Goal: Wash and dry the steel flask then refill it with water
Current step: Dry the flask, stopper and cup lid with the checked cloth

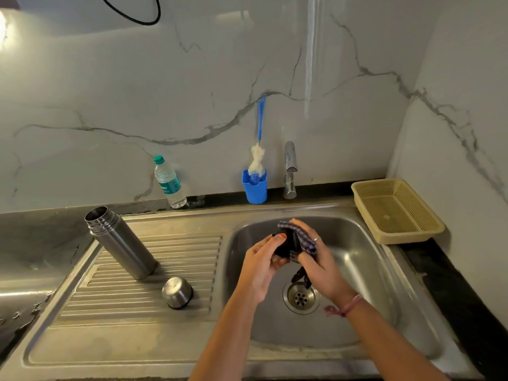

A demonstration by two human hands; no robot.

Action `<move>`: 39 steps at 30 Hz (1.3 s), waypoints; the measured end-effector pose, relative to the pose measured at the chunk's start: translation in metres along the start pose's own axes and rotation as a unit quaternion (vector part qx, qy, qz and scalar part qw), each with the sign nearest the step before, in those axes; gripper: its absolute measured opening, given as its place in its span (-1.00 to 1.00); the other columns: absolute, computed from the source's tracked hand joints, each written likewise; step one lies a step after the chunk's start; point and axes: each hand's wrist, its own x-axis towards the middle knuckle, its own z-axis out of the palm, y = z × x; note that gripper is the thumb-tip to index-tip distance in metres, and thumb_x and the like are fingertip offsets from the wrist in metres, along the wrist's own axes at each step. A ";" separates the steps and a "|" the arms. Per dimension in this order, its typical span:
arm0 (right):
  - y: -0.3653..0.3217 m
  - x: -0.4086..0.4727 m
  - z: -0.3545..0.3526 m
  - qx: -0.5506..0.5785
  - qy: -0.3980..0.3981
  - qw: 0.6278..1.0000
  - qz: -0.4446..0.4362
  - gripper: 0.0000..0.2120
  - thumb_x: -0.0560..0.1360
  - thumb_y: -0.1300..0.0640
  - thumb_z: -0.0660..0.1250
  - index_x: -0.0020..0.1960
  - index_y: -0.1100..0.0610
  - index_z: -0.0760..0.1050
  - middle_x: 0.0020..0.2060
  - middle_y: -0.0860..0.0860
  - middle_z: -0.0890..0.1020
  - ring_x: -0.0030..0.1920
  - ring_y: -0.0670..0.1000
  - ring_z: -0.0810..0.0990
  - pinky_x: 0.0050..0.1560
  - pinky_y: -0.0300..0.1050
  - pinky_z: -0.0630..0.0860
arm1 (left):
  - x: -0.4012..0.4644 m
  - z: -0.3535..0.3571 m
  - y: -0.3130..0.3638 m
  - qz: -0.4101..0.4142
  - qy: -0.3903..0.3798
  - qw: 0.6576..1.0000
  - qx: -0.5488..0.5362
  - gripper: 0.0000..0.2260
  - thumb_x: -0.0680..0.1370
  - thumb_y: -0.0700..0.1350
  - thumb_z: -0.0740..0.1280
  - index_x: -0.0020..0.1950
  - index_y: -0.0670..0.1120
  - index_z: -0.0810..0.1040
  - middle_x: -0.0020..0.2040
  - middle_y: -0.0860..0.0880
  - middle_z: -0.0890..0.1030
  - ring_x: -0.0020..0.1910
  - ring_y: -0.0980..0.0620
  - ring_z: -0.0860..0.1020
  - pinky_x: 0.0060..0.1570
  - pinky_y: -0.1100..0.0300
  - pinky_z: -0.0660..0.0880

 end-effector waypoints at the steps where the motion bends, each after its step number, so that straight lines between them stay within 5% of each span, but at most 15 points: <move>1: -0.001 0.004 -0.005 -0.066 -0.015 0.998 -0.013 -0.43 0.48 0.29 0.16 0.45 -0.03 0.27 0.35 -0.07 0.43 0.37 -0.09 0.40 0.37 0.03 0.40 | 0.001 0.001 0.000 0.004 0.011 1.000 0.002 -0.87 0.57 -0.15 0.39 0.07 -0.15 0.66 -0.05 -0.10 0.72 -0.09 0.05 0.66 -0.10 0.19 0.60; 5: 0.000 0.007 -0.015 -0.313 -0.063 0.939 -0.123 -0.34 0.46 0.12 0.18 0.55 0.01 0.12 0.50 -0.14 0.19 0.51 -0.16 0.08 0.51 -0.11 0.12 | 0.006 0.005 0.003 0.009 0.057 0.998 -0.026 -0.84 0.56 -0.10 0.41 0.06 -0.14 0.67 -0.09 -0.07 0.71 -0.07 0.02 0.64 -0.08 0.16 0.58; 8: 0.017 -0.004 -0.018 -0.384 -0.079 0.902 -0.182 -0.32 0.48 0.07 0.18 0.56 0.09 0.05 0.56 -0.06 0.07 0.56 -0.03 -0.02 0.52 -0.07 0.06 | 0.007 0.007 0.003 -0.003 0.072 0.996 -0.050 -0.82 0.54 -0.08 0.42 0.07 -0.15 0.66 -0.12 -0.06 0.72 -0.09 0.02 0.65 -0.14 0.19 0.58; 11: 0.024 -0.010 -0.020 -0.269 -0.067 0.952 -0.127 -0.29 0.46 0.17 0.18 0.57 0.09 0.03 0.56 -0.09 0.05 0.56 -0.02 -0.01 0.53 -0.10 0.04 | 0.006 0.012 -0.001 -0.040 0.060 0.996 -0.057 -0.78 0.54 -0.08 0.43 0.09 -0.19 0.66 -0.15 -0.09 0.72 -0.12 0.02 0.65 -0.15 0.19 0.59; 15: 0.009 0.001 -0.009 -0.040 -0.019 0.999 0.002 -0.33 0.44 0.31 0.14 0.52 0.02 0.15 0.46 -0.07 0.30 0.47 -0.12 0.25 0.49 -0.06 0.22 | 0.005 0.015 -0.006 -0.064 0.058 0.994 -0.068 -0.80 0.54 -0.09 0.43 0.07 -0.19 0.65 -0.16 -0.11 0.72 -0.18 0.04 0.67 -0.14 0.19 0.60; 22: 0.015 -0.014 -0.003 -0.238 -0.074 0.966 -0.065 -0.23 0.52 0.26 0.18 0.55 -0.07 -0.17 0.54 -0.24 -0.14 0.54 -0.18 -0.17 0.51 -0.26 -0.09 | 0.012 0.016 -0.006 -0.080 0.098 0.980 -0.157 -0.73 0.52 -0.05 0.45 0.13 -0.20 0.63 -0.18 -0.10 0.71 -0.21 0.01 0.67 -0.13 0.15 0.61; 28: 0.014 -0.003 -0.013 -0.041 -0.004 0.998 0.053 -0.29 0.45 0.25 0.10 0.55 -0.09 0.05 0.49 -0.14 0.26 0.48 -0.22 0.19 0.52 -0.08 0.14 | 0.012 0.019 -0.011 -0.101 0.075 0.981 -0.151 -0.76 0.51 -0.12 0.45 0.12 -0.21 0.61 -0.16 -0.15 0.71 -0.09 -0.05 0.64 -0.12 0.14 0.60; 35: 0.018 -0.003 -0.017 -0.259 -0.095 0.957 -0.084 -0.27 0.49 0.25 0.17 0.57 -0.02 -0.06 0.55 -0.21 -0.03 0.55 -0.14 -0.07 0.52 -0.22 -0.02 | 0.023 0.013 -0.006 -0.055 0.107 0.983 -0.136 -0.78 0.52 -0.07 0.44 0.09 -0.17 0.63 -0.17 -0.08 0.70 -0.12 0.00 0.63 -0.08 0.14 0.57; 39: 0.022 -0.009 -0.015 -0.046 -0.029 0.999 0.006 -0.31 0.48 0.35 0.12 0.53 -0.07 0.09 0.51 -0.17 0.22 0.51 -0.15 0.15 0.52 -0.13 0.10 | 0.019 0.011 -0.011 -0.089 0.066 0.985 -0.132 -0.79 0.51 -0.12 0.43 0.08 -0.19 0.61 -0.14 -0.14 0.68 -0.10 -0.03 0.60 -0.08 0.14 0.58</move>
